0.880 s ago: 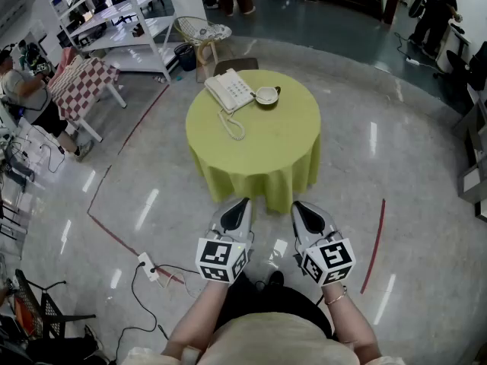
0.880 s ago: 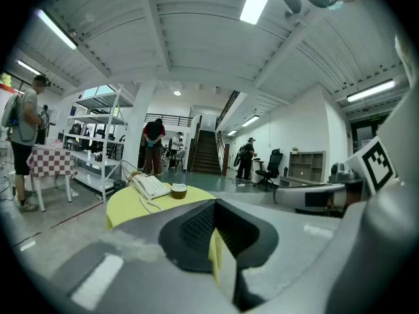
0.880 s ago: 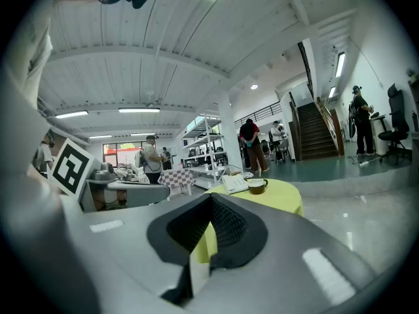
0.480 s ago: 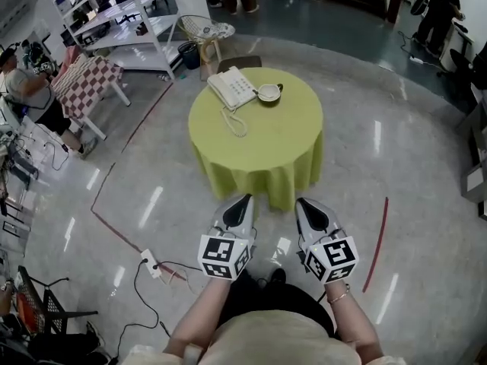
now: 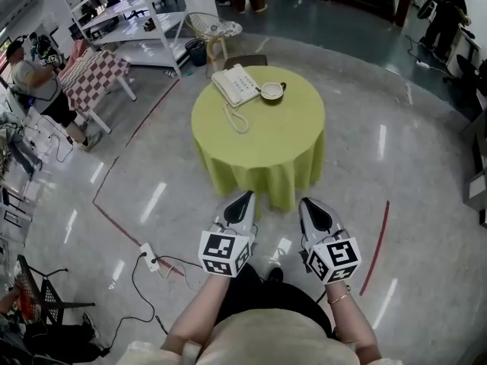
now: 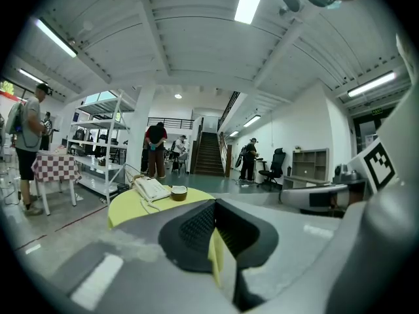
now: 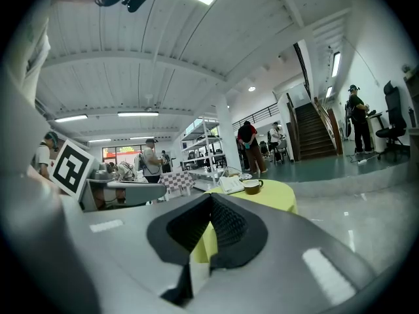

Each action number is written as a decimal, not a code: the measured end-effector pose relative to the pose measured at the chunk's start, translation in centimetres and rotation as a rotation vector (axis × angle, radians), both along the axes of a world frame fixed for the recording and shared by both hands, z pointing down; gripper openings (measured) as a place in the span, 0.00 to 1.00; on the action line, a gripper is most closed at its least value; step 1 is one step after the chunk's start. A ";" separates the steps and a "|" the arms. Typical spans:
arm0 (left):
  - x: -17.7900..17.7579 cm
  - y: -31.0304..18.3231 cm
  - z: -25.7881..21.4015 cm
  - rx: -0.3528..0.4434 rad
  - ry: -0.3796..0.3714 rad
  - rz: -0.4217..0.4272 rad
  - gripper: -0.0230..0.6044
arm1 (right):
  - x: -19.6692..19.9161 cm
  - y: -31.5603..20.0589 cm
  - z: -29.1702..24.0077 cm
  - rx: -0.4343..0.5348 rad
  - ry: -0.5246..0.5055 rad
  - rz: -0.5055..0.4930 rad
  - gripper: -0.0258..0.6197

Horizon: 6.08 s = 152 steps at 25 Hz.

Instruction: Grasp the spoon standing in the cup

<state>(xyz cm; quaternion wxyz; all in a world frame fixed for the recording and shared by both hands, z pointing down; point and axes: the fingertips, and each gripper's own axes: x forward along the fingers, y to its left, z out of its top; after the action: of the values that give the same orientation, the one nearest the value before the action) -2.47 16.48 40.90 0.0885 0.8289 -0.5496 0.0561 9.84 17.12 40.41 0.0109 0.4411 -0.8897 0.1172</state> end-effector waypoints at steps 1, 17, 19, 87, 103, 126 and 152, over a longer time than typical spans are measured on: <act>0.0 0.0 0.0 0.000 -0.001 0.001 0.04 | 0.1 0.0 0.0 0.001 -0.001 0.000 0.04; 0.5 -1.2 1.2 -0.038 -0.003 0.011 0.23 | 1.2 -0.7 1.0 -0.021 -0.018 0.021 0.04; 0.0 -1.8 1.3 -0.038 -0.002 0.010 0.25 | 0.9 -1.2 1.0 -0.021 -0.018 0.025 0.04; -5.4 -42.3 10.2 -0.295 0.038 0.115 0.33 | -2.7 -35.0 6.4 -0.208 0.057 0.260 0.04; -4.2 -46.9 13.1 -0.381 0.081 0.054 0.33 | -0.4 -39.7 9.0 -0.278 0.034 0.243 0.04; -4.3 -48.5 13.5 -0.386 0.097 -0.002 0.21 | 0.2 -41.4 10.1 -0.311 0.031 0.238 0.04; -4.4 -48.1 7.0 -0.223 0.116 0.039 0.19 | -0.4 -40.0 7.3 -0.221 0.017 0.242 0.04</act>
<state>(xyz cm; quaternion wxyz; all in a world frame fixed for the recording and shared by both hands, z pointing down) -6.91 -31.65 47.93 0.2108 0.8262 -0.5177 0.0704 9.41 -22.90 47.68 0.0527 0.5421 -0.8117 0.2110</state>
